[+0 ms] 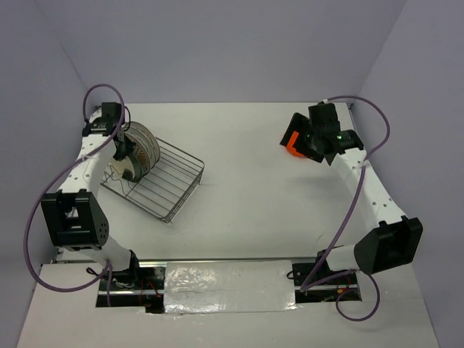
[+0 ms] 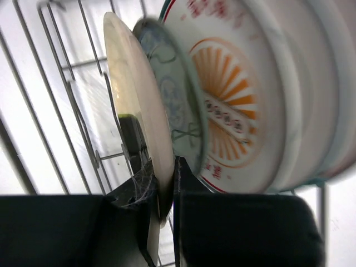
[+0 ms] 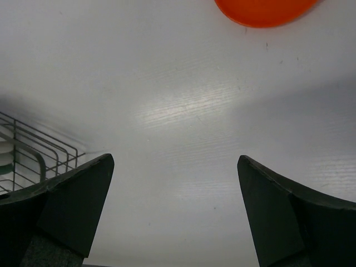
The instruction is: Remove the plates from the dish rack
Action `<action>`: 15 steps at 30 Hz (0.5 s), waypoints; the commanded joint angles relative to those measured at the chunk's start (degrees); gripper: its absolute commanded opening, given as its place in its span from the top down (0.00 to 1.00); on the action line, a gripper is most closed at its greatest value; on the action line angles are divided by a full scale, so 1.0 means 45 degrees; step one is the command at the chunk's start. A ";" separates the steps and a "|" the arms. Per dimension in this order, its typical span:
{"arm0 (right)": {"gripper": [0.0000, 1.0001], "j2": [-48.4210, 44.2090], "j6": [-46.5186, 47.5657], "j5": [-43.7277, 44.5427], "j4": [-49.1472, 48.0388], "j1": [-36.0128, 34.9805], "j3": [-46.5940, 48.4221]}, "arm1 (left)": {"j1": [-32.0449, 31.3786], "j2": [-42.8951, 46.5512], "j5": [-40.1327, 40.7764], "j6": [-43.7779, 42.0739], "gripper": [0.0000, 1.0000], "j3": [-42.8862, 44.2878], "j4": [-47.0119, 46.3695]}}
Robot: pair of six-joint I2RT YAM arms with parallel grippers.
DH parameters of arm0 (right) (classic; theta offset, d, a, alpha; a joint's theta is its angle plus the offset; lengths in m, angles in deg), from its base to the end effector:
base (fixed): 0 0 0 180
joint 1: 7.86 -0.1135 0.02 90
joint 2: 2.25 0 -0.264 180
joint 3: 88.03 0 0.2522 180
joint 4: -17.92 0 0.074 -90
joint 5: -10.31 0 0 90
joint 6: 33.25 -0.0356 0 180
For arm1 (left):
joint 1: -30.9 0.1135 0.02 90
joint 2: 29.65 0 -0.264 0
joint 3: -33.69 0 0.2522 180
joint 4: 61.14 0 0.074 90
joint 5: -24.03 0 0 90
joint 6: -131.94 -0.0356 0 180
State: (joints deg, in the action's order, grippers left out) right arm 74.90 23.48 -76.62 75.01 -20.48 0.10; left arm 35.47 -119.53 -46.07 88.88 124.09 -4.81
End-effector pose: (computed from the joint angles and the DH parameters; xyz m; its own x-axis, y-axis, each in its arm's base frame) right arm 0.2784 0.0604 0.3400 -0.6878 0.4074 -0.6008 0.2337 0.9079 0.3481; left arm 0.3300 0.0385 0.2909 -0.3689 -0.7187 -0.5894 -0.7838 0.5814 -0.2183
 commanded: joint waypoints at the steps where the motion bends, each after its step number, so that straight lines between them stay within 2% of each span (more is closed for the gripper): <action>1: 0.00 -0.0230 0.0168 0.0353 0.0934 -0.0105 0.1303 | -0.0411 0.0209 0.1124 -0.1171 1.00 0.2337 0.1164; 6: 0.00 0.0102 0.0363 0.0062 0.1854 -0.0105 0.3509 | -0.0919 0.0872 0.0424 -0.2749 1.00 0.3845 0.1226; 7: 0.00 0.0219 0.0402 -0.0250 0.2029 -0.0105 0.4422 | -0.1403 0.1028 -0.0081 -0.3316 1.00 0.4196 0.0548; 8: 0.00 0.0472 0.0461 -0.0601 0.2050 -0.0105 0.4933 | -0.1698 0.1281 -0.1440 -0.3959 1.00 0.4354 0.0019; 9: 0.00 0.0609 0.0500 -0.1938 0.2031 -0.0047 0.5403 | -0.2707 0.1341 -0.1879 -0.5435 1.00 0.4703 -0.0393; 11: 0.00 0.1367 0.0442 -0.3215 0.2147 -0.0027 0.7197 | -0.4348 0.1187 -0.1924 -0.7238 1.00 0.5115 -0.1079; 12: 0.00 0.1759 0.0229 -0.3589 0.2419 -0.0027 0.7939 | -0.6310 0.1089 -0.1091 -0.9142 1.00 0.5214 -0.1158; 13: 0.00 0.2111 0.0150 -0.4231 0.2963 -0.0046 0.9377 | -0.7277 0.0856 -0.0696 -1.0089 1.00 0.5195 -0.1236; 14: 0.00 0.2695 0.0052 -0.4643 0.3065 -0.0066 0.9933 | -0.8273 0.0738 0.0217 -1.1955 1.00 0.5021 -0.1333; 15: 0.00 0.2913 -0.0045 -0.5092 0.3124 -0.0066 1.0306 | -1.0023 0.0679 0.0787 -1.2669 1.00 0.4691 -0.1586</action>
State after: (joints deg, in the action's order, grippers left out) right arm 84.54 24.13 -89.95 85.74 -20.46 40.01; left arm 4.63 -116.54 -46.35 53.86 145.73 -8.55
